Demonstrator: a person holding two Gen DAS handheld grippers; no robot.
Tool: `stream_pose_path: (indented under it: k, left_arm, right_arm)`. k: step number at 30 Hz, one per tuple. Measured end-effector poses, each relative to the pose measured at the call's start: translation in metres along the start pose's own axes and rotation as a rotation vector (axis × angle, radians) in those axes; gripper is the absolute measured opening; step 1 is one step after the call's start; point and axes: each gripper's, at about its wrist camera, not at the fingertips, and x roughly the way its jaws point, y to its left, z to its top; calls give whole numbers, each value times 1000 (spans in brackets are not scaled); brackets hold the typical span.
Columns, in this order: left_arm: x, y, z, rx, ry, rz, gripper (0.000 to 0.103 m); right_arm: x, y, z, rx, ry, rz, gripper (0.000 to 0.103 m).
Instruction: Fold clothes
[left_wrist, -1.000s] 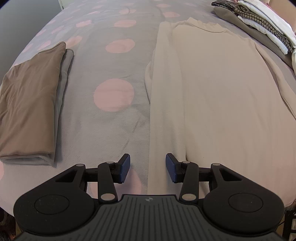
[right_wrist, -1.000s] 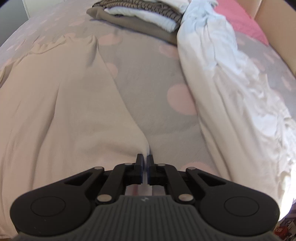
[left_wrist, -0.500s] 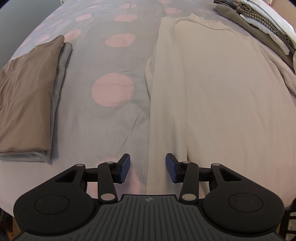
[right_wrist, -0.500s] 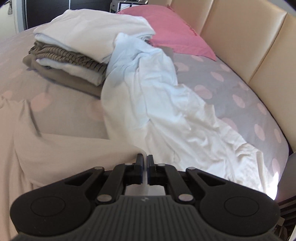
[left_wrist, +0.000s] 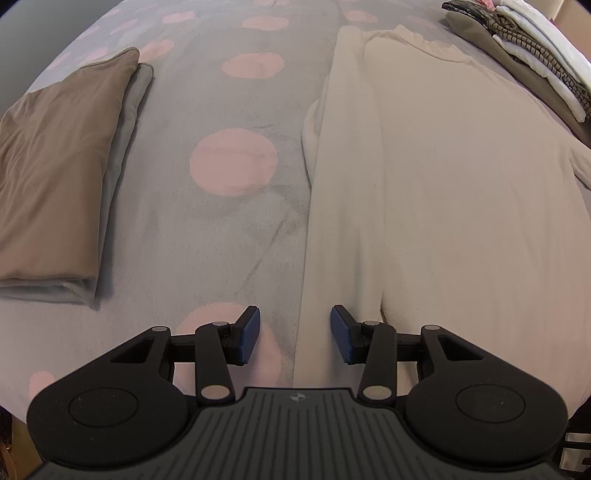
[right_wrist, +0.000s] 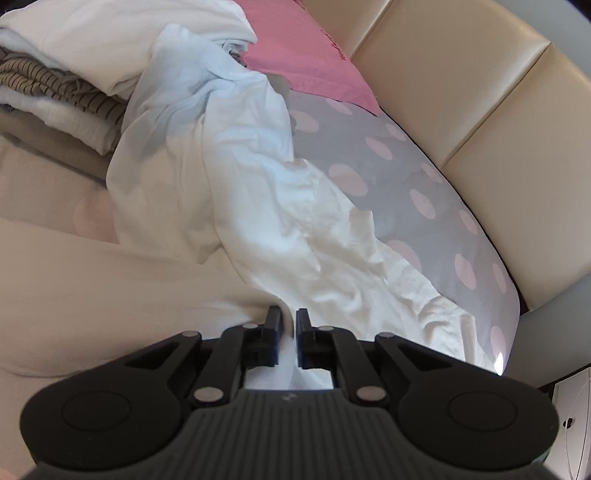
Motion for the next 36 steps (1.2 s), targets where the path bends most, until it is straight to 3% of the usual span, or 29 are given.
stream_pose_path:
  k: [2, 8, 13, 15, 17, 19, 24, 29, 32, 36]
  left_arm:
    - [-1, 1, -2, -1, 1, -3, 40]
    - [-5, -6, -11, 4, 14, -26, 40]
    - [-1, -8, -14, -3, 25, -39, 38]
    - [1, -5, -15, -31, 31, -62, 32]
    - [2, -4, -15, -49, 33, -97, 14]
    - [-2, -8, -14, -39, 21, -96, 4]
    - [-25, -5, -12, -56, -50, -87, 3]
    - [-60, 29, 4, -230, -173, -83, 3]
    - [-81, 45, 29, -254, -277, -42, 3]
    - [-105, 65, 61, -266, -350, 22, 3]
  right_arm:
    - [-13, 4, -2, -14, -41, -5, 29]
    - [-54, 16, -9, -45, -144, 52, 32]
    - [-70, 30, -19, -83, -159, 97, 33]
    - [-72, 35, -23, -102, -157, 101, 33]
    - [-71, 36, -27, -111, -151, 91, 33]
    - [-69, 34, -30, -114, -142, 79, 33]
    - [-60, 23, -36, -95, -110, 53, 33]
    - [-51, 19, -38, -65, -59, 53, 33]
    - [-49, 22, -38, -64, -44, 58, 33]
    - [-49, 31, -39, -97, -55, 56, 33]
